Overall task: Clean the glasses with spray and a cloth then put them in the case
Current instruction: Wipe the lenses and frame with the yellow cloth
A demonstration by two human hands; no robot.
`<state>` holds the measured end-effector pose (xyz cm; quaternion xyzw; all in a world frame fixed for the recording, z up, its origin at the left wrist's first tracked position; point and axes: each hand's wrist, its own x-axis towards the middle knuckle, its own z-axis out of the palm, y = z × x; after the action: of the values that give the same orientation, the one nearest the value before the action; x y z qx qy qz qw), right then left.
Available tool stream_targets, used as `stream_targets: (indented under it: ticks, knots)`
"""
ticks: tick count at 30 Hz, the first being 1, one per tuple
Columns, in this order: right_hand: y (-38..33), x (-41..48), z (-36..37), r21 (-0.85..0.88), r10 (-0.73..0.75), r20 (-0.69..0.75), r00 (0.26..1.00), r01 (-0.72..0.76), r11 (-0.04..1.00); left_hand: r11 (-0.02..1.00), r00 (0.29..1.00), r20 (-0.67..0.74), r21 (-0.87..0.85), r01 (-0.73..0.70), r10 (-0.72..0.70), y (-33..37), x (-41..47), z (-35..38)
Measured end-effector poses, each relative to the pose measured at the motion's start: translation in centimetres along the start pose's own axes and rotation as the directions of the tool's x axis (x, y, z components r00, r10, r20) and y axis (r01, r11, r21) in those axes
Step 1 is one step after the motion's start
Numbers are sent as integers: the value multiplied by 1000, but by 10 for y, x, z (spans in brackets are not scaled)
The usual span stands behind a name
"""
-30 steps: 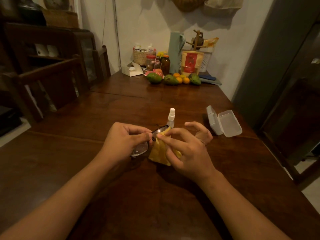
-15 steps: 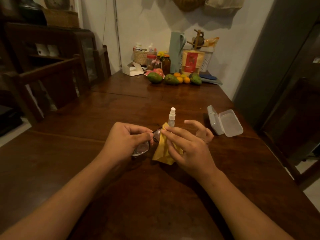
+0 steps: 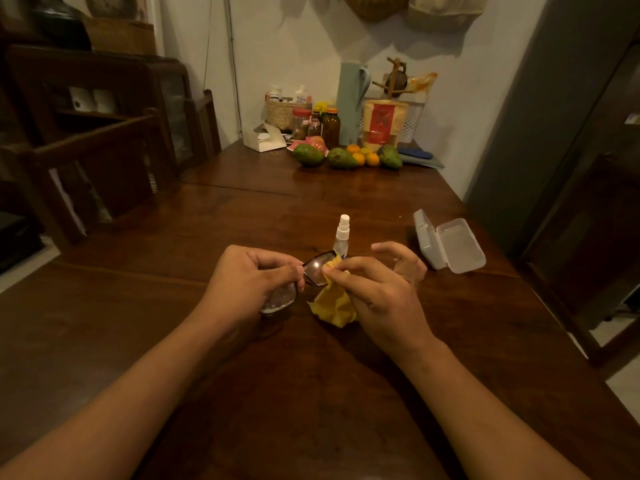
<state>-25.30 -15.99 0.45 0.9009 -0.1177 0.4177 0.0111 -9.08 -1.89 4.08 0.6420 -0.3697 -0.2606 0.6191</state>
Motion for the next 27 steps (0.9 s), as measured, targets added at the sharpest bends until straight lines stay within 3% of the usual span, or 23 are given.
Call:
stream_targets:
  ticks: [8,16,22,27]
  knots:
    - [-14,3,-1,-31,-98,-38,994,97,995,1000,1000,15,26,15,-15,2,-3,2]
    - [-1,1,-2,-45,16,-5,1000,-16,999,999,1000,-29,38,-2,3,6,-4,2]
    - [-9,1,-1,0,-74,26,997,74,997,997,999,-36,76,0,3,6,-3,0]
    - [-5,1,-3,-13,-7,33,999,8,1000,998,999,-45,68,4,-1,6,-3,2]
